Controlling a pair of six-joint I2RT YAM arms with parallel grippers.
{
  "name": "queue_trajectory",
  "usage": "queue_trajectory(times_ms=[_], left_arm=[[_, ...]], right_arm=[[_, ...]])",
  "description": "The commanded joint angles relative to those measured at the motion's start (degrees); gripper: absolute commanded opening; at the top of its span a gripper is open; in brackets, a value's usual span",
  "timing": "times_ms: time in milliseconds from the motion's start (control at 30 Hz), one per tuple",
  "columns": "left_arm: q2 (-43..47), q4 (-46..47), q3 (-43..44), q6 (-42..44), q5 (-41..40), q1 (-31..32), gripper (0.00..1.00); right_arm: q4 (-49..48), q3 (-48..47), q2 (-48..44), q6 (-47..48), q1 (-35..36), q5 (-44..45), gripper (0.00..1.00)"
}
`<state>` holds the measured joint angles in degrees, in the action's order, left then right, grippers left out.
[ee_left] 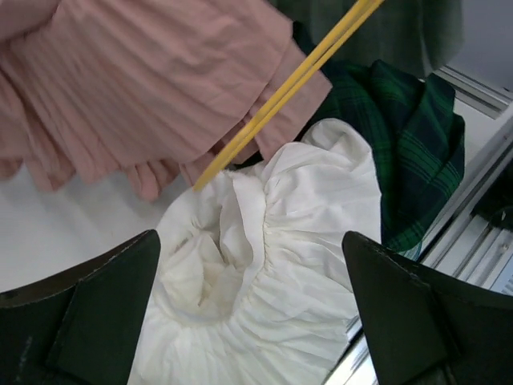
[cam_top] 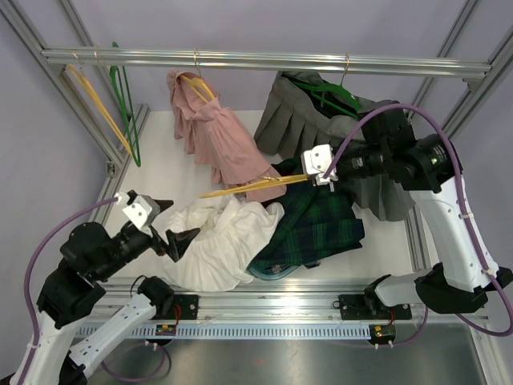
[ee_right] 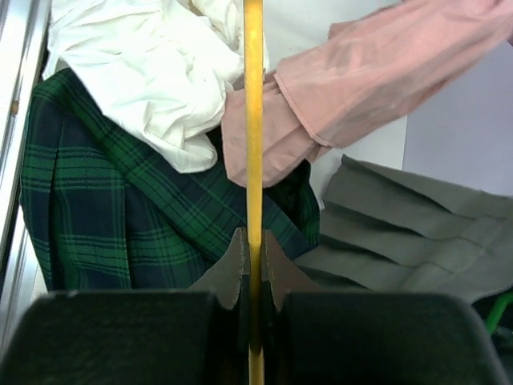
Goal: Remove the skirt from the hanger
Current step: Pass the hanger from the right arm to the left
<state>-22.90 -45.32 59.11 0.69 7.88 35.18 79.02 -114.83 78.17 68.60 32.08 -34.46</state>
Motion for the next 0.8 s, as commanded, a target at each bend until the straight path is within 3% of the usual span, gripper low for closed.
queue_trajectory(times_ms=[0,133,333,500,633,667,767], left_arm=[[-0.7,1.9,2.2,15.0,11.8,0.0,0.99],[-4.7,3.2,1.5,21.6,20.5,0.0,0.99],[-9.2,10.3,-0.1,22.3,26.1,0.0,0.99],[-13.6,9.2,1.1,23.7,28.0,0.0,0.88],[-14.4,9.5,1.1,24.6,28.0,0.0,0.6],[-14.4,9.7,1.0,24.8,28.0,0.0,0.46],[-14.3,9.7,0.9,25.6,27.1,0.0,0.24]], right_arm=[[14.8,3.3,-1.7,6.3,-0.3,-6.6,0.0],[14.8,5.1,-2.2,10.9,1.0,-10.1,0.0],[14.8,3.8,0.1,11.0,3.3,-13.4,0.0],[14.8,2.5,2.0,10.5,3.3,-15.9,0.0],[14.8,3.6,2.2,10.9,3.4,-17.2,0.0],[14.8,4.0,2.2,10.9,3.4,-17.3,0.0],[14.8,4.0,2.6,10.2,3.4,-17.3,0.0]])
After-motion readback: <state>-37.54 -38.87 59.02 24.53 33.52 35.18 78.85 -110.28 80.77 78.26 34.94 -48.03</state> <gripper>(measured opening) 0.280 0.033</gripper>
